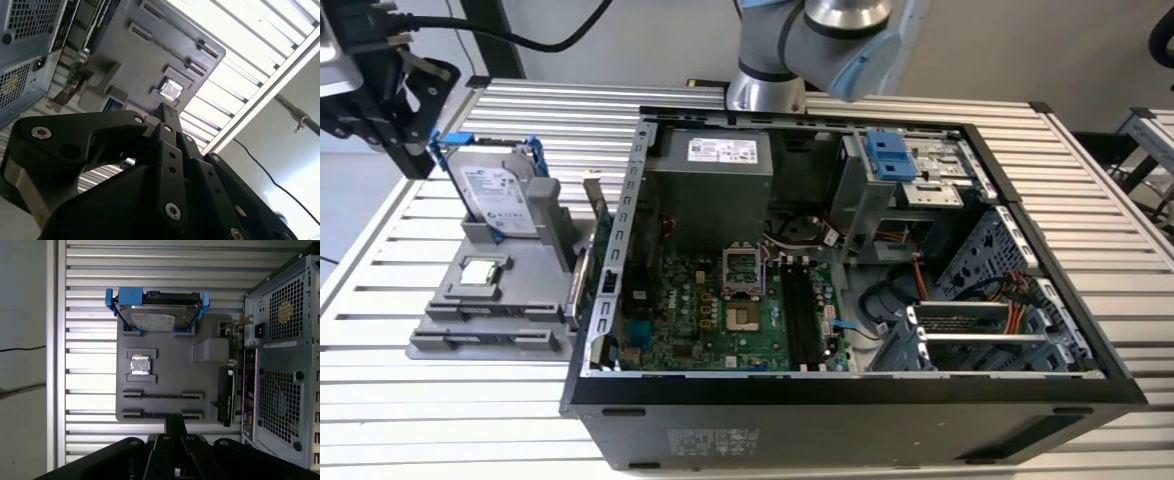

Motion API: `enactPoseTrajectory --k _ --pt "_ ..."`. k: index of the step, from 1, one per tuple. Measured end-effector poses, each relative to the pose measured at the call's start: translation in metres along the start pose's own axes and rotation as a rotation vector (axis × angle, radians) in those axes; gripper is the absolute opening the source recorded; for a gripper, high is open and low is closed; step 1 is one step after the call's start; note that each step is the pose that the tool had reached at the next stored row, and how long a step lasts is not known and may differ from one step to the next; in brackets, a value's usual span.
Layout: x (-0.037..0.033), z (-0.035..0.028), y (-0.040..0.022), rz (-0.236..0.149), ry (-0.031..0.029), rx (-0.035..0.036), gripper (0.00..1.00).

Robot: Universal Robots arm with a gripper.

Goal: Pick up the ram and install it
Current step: 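Reach for the ram, then pick up the ram and move it above insertion slot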

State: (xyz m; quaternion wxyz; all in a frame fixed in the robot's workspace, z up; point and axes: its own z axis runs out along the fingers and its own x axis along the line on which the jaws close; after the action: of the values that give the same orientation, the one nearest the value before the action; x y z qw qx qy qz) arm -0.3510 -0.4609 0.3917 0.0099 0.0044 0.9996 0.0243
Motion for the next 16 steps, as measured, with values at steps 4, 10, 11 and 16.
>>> enactPoseTrajectory --k 4,10,11,16 --pt "0.0001 -0.0003 -0.0106 0.002 0.0000 0.0001 0.00" --pt "0.0008 -0.0003 -0.0227 0.008 -0.0003 0.0002 0.00" --pt "0.0010 -0.0003 -0.0231 0.009 -0.0004 0.0002 0.00" --pt "0.0013 -0.0004 -0.0259 0.013 -0.0006 0.0002 0.00"
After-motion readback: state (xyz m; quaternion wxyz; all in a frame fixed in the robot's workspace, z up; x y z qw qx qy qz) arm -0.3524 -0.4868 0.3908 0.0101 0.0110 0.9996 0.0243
